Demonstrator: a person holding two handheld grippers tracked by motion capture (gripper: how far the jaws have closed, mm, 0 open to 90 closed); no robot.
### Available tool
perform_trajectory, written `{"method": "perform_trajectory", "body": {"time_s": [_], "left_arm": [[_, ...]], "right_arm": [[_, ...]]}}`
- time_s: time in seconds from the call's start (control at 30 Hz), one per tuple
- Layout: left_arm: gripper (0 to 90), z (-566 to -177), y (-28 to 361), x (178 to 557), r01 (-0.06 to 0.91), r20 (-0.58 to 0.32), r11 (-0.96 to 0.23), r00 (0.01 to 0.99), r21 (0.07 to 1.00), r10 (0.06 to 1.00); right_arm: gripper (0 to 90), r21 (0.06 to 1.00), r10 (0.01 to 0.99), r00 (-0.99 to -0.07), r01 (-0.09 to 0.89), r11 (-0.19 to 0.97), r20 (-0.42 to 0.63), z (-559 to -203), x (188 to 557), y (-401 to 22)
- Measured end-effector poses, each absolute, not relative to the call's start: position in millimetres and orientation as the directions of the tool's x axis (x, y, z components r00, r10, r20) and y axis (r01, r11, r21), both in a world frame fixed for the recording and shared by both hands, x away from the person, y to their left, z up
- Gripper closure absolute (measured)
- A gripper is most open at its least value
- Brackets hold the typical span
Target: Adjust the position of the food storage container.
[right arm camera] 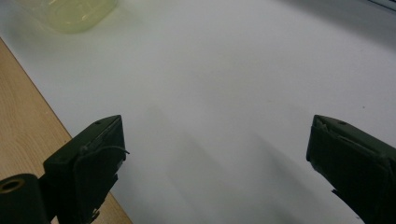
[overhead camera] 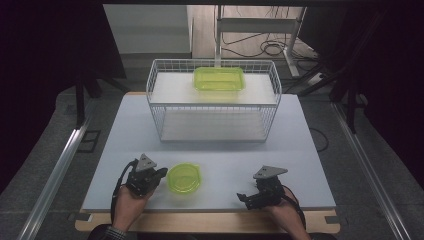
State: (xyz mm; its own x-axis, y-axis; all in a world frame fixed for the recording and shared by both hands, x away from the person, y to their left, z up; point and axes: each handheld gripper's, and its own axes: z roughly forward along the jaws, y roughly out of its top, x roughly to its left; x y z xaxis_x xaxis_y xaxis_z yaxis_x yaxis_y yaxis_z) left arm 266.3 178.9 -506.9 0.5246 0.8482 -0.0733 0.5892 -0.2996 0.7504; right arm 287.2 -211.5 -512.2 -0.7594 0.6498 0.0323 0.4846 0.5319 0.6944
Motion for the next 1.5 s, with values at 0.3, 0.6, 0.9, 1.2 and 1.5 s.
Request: {"method": "perform_trajectory", "body": {"time_s": [0.3,0.6,0.9,1.2,1.5], "left_arm": [[90.0,-522,172,255,0.624,-0.098,-0.377,0.591,0.685,0.801],[90.0,-522,145,263,0.604,-0.115,-0.411,0.644,0.682,0.756],[90.0,-523,120,267,0.581,-0.128,-0.445,0.693,0.682,0.709],[90.0,-525,95,269,0.563,-0.155,-0.457,0.73,0.688,0.666],[75.9,-525,100,266,0.545,-0.13,-0.432,0.716,0.718,0.686]], "right_arm": [[4.8,0.697,0.652,-0.757,0.484,0.528,0.031,-512,287,-213],[4.8,0.695,0.651,-0.758,0.484,0.531,0.03,-512,287,-212],[4.8,0.695,0.653,-0.757,0.488,0.529,0.034,-513,288,-213],[4.8,0.689,0.659,-0.75,0.501,0.524,0.044,-513,290,-215],[4.8,0.702,0.667,-0.743,0.504,0.502,0.056,-512,293,-222]]}}
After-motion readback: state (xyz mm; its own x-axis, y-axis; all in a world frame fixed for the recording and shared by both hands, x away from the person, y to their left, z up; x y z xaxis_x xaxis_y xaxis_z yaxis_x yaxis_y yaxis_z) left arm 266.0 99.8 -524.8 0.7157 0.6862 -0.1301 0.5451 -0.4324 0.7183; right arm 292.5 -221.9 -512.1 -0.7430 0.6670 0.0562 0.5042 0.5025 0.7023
